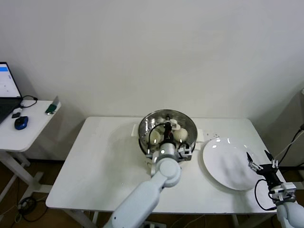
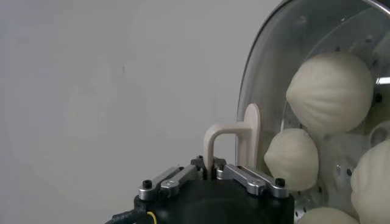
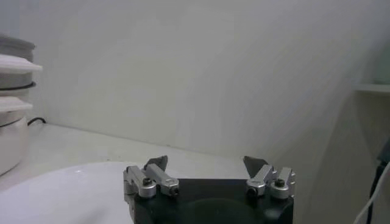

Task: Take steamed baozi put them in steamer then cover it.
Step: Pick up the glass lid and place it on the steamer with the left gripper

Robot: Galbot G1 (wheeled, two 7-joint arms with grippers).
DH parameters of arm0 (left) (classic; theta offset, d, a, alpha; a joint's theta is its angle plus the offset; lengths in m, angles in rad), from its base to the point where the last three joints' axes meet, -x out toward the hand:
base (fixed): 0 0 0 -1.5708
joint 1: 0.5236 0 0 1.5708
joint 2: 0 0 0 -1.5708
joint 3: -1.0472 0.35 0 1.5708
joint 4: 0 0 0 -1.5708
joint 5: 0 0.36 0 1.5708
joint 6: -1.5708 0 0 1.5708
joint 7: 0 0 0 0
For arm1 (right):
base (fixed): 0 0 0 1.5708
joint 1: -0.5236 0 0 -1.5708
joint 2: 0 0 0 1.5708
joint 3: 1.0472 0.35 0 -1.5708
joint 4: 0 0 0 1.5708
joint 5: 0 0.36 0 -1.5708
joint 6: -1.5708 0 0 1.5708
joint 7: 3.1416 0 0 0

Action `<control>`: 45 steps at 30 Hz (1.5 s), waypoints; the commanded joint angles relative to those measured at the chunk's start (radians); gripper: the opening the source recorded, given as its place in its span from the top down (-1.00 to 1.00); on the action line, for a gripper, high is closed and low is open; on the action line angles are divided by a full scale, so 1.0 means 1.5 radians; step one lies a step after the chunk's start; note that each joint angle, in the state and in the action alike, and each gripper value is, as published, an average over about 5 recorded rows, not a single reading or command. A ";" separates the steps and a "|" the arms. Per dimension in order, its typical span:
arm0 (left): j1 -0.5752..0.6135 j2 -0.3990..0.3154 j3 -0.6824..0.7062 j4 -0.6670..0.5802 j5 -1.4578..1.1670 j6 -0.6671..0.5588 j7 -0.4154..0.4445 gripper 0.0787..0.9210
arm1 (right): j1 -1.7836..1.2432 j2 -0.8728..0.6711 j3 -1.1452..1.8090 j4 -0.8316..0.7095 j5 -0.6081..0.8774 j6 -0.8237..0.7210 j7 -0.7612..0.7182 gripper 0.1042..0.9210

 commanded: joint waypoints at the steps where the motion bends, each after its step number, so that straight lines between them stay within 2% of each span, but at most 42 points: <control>1: -0.002 0.004 0.003 0.007 -0.013 0.033 0.001 0.83 | 0.000 0.000 0.001 -0.001 -0.002 0.001 -0.001 -0.76; 8: 0.001 0.011 0.008 -0.015 0.005 0.033 0.024 0.83 | -0.001 0.000 0.004 -0.001 -0.003 -0.002 -0.003 -0.76; 11: 0.003 0.020 0.013 -0.035 0.013 0.033 0.038 0.76 | -0.001 0.000 0.006 -0.001 -0.003 -0.005 -0.004 -0.76; 22: 0.023 0.076 0.029 -0.144 -0.009 0.033 0.045 0.02 | -0.013 -0.008 0.014 0.019 -0.016 -0.069 -0.003 -0.76; 32: 0.092 0.131 0.016 -0.264 -0.036 0.033 0.043 -0.65 | -0.006 -0.008 0.018 0.027 -0.023 -0.107 0.010 -0.76; 35: 0.124 0.155 0.003 -0.305 -0.053 0.031 0.018 -0.75 | -0.010 -0.009 0.014 0.037 -0.019 -0.108 0.010 -0.76; 39: 0.186 0.196 -0.046 -0.372 -0.123 0.013 -0.046 -0.76 | -0.017 -0.009 0.011 0.054 -0.010 -0.106 0.007 -0.76; 45: 0.313 0.256 -0.206 -0.469 -0.308 -0.109 -0.123 -0.77 | -0.031 0.000 0.008 0.077 -0.011 -0.102 0.005 -0.76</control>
